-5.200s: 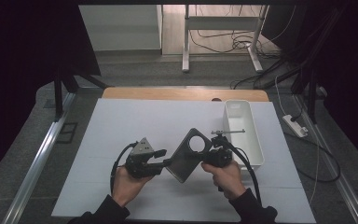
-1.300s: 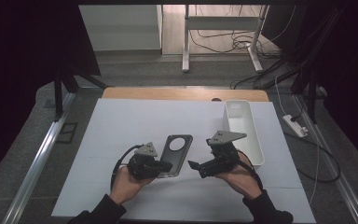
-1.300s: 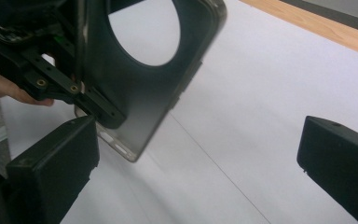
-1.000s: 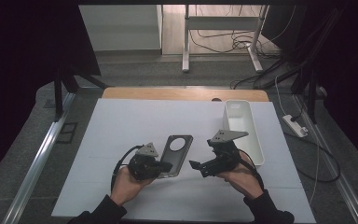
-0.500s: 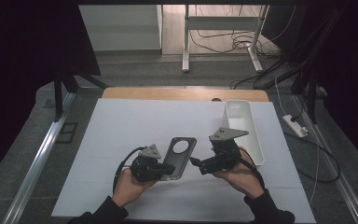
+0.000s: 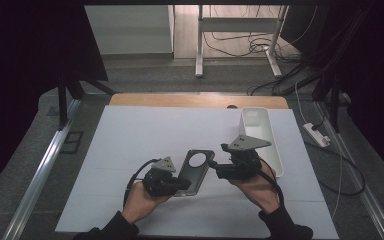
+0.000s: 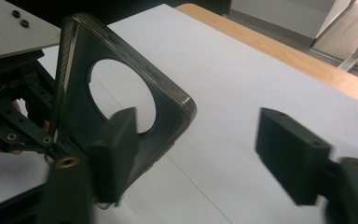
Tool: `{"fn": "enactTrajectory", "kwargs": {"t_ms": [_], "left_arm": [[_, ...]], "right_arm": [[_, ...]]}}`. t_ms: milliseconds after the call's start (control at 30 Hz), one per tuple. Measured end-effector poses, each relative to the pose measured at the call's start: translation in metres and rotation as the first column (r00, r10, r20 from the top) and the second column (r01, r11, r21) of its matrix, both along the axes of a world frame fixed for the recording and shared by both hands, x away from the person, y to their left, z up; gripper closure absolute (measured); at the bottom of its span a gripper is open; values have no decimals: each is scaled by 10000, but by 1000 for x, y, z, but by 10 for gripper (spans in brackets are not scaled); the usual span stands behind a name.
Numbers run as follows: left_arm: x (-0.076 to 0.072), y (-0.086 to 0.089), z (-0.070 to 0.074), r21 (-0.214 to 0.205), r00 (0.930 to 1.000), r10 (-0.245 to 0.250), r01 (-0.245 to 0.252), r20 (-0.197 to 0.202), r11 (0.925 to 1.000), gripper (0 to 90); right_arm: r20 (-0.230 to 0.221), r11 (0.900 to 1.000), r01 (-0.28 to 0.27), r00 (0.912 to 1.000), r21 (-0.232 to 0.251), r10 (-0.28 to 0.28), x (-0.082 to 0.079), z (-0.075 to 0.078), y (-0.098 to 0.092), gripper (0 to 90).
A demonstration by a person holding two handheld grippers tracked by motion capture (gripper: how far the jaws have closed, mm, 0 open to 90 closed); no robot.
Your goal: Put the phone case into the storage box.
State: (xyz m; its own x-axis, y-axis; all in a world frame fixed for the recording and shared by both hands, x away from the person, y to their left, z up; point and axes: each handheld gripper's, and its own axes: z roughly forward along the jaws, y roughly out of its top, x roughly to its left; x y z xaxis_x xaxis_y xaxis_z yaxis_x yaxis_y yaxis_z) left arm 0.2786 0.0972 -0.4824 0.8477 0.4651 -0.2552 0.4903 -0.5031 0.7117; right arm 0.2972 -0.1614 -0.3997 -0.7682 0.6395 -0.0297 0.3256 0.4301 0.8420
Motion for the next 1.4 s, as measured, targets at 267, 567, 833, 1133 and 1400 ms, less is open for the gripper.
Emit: {"fn": "enactTrajectory", "kwargs": {"t_ms": [267, 567, 833, 1133, 1400], "left_arm": [[-1, -1, 0, 15, 9999, -115, 115, -4, 9999, 841], [-1, -4, -1, -137, 9998, -112, 109, -177, 9998, 841], [-1, -5, -2, -204, 9995, -258, 254, -160, 9995, 836], [-1, -8, -2, -245, 9988, -484, 484, -19, 9985, 678], [-2, -5, 3, -420, 9985, -396, 413, 387, 9983, 299]], "right_arm": [[409, 9995, -295, 9987, -98, 299, -4, 1, -1, 635], [559, 9994, -342, 9979, -18, 342, -6, 1, 0, 777], [525, 9997, -192, 9985, 148, 184, -8, 2, 0, 791], [422, 9996, -245, 9988, 166, 238, -9, 2, 2, 794], [413, 9998, -179, 9990, 86, 176, -8, 3, 0, 793]]}}
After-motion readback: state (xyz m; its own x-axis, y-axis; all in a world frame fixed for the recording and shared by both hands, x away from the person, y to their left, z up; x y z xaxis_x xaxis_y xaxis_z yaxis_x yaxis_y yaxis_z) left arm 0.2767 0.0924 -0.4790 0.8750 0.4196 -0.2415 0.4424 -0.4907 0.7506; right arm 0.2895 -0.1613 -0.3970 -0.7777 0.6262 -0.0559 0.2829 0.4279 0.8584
